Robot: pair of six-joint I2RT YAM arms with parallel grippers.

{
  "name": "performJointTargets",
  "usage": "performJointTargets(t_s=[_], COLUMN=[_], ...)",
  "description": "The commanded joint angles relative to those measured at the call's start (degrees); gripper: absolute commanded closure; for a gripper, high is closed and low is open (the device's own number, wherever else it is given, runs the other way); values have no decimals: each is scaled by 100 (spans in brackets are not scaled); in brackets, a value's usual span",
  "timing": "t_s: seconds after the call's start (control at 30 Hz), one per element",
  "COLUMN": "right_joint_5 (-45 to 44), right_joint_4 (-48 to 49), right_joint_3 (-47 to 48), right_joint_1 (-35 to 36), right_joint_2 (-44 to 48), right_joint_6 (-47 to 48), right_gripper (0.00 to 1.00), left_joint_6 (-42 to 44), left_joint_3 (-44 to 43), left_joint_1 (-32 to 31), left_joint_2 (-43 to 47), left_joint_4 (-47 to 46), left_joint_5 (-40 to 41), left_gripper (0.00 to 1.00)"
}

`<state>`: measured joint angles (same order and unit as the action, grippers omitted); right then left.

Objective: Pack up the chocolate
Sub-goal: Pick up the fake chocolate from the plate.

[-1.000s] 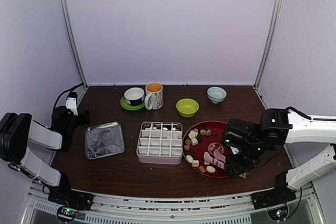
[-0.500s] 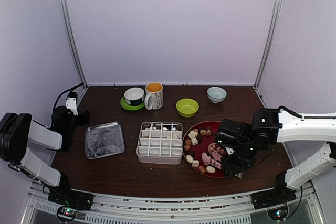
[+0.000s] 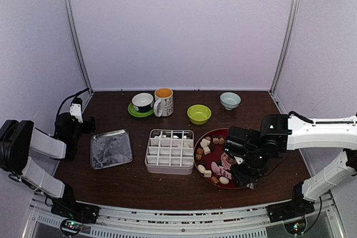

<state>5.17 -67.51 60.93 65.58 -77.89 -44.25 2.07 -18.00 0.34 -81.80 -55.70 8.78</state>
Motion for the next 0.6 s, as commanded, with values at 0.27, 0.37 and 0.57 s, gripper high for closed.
performJointTargets(t_s=[0.27,0.37,0.57], right_joint_5=[-91,-105,-50], right_joint_4=[18,13,-59], right_joint_3=[257,352,328], right_joint_1=[-13,-17,-1], right_joint_2=[-50,-112,-193], right_joint_6=[151,196,194], right_gripper=[67,68,68], left_joint_6=[57,56,57], left_joint_3=[-46,-46,-46], left_joint_1=[45,43,45], left_joint_2=[17,17,15], left_joint_4=[-333,-335,-334], left_joint_5=[-43,-44,-43], left_gripper=[2,2,2])
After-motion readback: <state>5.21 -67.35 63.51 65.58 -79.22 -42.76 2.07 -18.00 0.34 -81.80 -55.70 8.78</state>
